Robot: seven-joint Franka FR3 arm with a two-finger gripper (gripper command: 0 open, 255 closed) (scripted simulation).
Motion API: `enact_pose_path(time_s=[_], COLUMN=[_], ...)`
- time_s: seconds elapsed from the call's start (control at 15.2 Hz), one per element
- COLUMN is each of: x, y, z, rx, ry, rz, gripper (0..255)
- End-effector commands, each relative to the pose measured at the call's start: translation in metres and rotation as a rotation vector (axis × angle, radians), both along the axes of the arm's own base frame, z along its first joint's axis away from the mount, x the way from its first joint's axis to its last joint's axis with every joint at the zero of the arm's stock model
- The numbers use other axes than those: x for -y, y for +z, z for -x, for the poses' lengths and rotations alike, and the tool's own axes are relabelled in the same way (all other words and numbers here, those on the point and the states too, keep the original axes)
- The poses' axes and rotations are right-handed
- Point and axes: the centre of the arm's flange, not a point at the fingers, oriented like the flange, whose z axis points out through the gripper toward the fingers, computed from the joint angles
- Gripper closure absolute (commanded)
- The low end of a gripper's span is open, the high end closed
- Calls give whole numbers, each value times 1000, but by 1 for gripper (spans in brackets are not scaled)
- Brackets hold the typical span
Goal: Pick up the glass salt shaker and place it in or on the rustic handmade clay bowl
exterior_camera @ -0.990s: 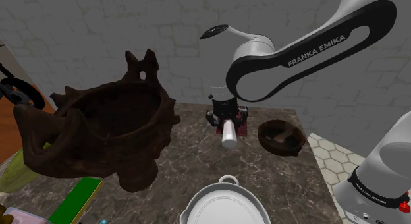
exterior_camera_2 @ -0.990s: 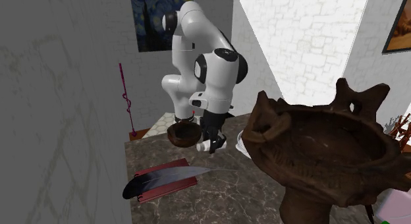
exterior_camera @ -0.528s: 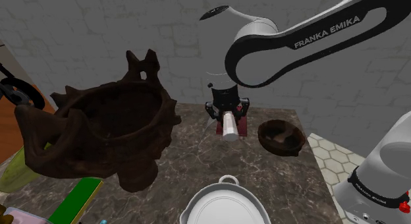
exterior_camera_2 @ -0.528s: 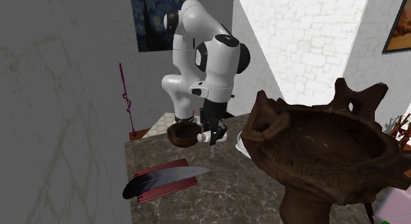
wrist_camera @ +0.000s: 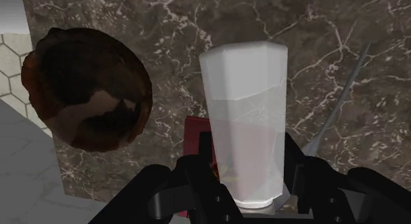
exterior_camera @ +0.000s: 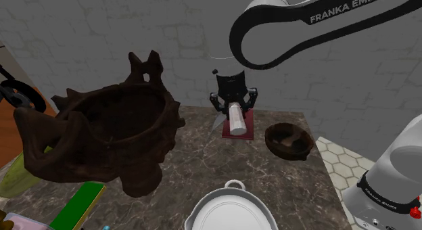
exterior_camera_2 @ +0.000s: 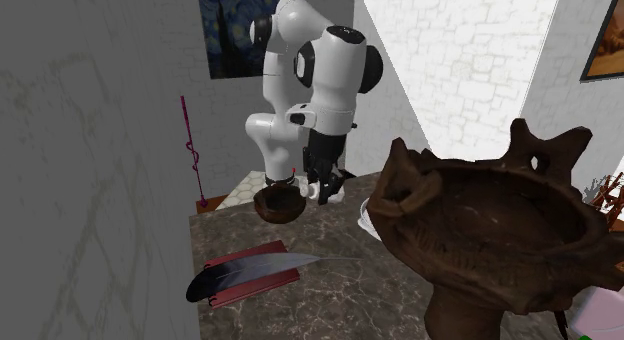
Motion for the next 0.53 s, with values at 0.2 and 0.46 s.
enact_pose_path(time_s=[0.2,0.46], x=[29,68], y=[9,10], z=[28,63], rx=[0,0], ry=[0,0], rz=[0,0], gripper=[255,255])
